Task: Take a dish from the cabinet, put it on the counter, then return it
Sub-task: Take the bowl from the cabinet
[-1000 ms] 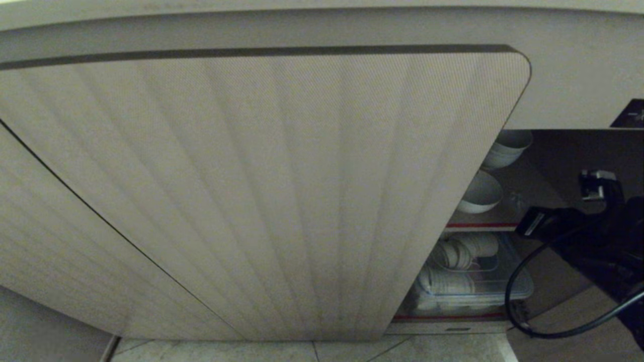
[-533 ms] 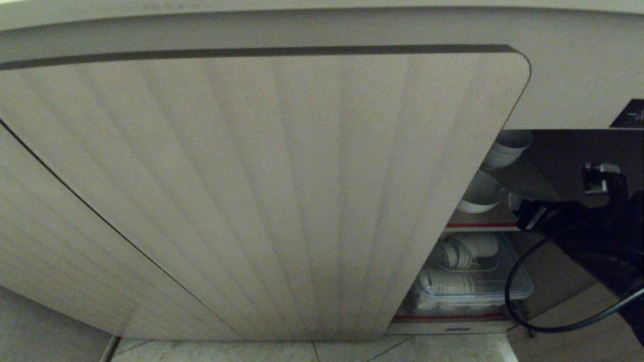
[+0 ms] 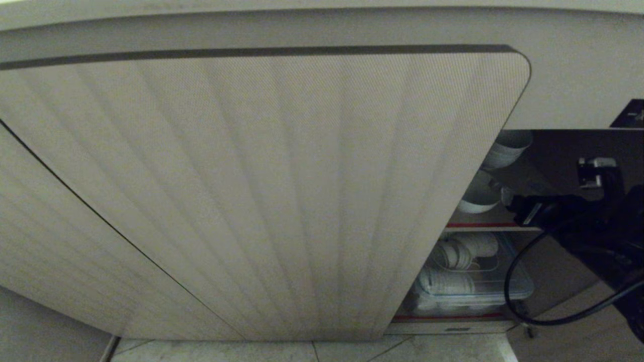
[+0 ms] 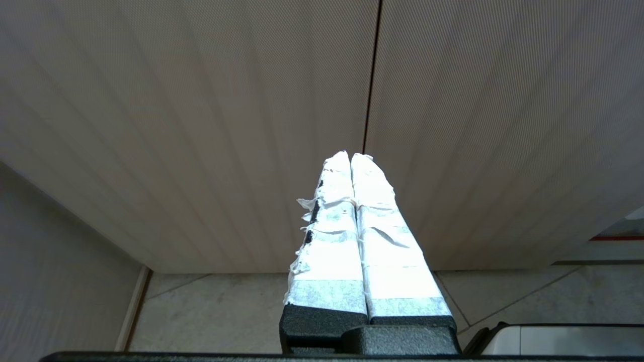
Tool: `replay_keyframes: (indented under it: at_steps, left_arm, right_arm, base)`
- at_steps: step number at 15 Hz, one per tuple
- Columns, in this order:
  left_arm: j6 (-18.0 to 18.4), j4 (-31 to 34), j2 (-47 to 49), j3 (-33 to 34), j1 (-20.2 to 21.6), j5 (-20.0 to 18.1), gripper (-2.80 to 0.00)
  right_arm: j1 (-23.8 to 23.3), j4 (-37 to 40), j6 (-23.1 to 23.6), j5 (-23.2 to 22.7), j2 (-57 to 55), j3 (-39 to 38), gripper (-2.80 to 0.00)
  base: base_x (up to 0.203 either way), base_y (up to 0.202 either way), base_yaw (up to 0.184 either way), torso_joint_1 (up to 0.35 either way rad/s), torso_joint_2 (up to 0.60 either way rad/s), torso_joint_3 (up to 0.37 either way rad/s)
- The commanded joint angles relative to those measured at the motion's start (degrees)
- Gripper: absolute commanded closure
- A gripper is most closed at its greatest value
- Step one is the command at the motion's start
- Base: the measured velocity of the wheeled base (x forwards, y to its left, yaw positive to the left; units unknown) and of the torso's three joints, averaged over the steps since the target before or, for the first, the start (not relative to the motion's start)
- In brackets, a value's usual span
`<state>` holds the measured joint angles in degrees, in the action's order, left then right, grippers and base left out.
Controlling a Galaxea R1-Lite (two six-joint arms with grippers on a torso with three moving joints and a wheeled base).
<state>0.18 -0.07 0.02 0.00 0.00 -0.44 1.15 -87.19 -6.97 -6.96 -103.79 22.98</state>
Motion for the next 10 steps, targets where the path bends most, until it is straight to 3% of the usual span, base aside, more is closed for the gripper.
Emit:
replay_keyframes:
  at_steps: [1,10]
  left_arm:
    - [-0.01,-0.01,-0.02,0.00,0.00,0.00,0.00]
    - [-0.01,-0.01,-0.02,0.00,0.00,0.00,0.00]
  right_arm:
    - [0.00,-0.97,0.10,-0.07,-1.03,0.80,-2.80]
    - [-0.44,5.37,0.03,0.19,-4.15,6.20,-2.80]
  base:
    - [0.000,0.000,0.000,0.000,0.00,0.000]
    - [0.000,0.000,0.000,0.000,0.00,0.000]
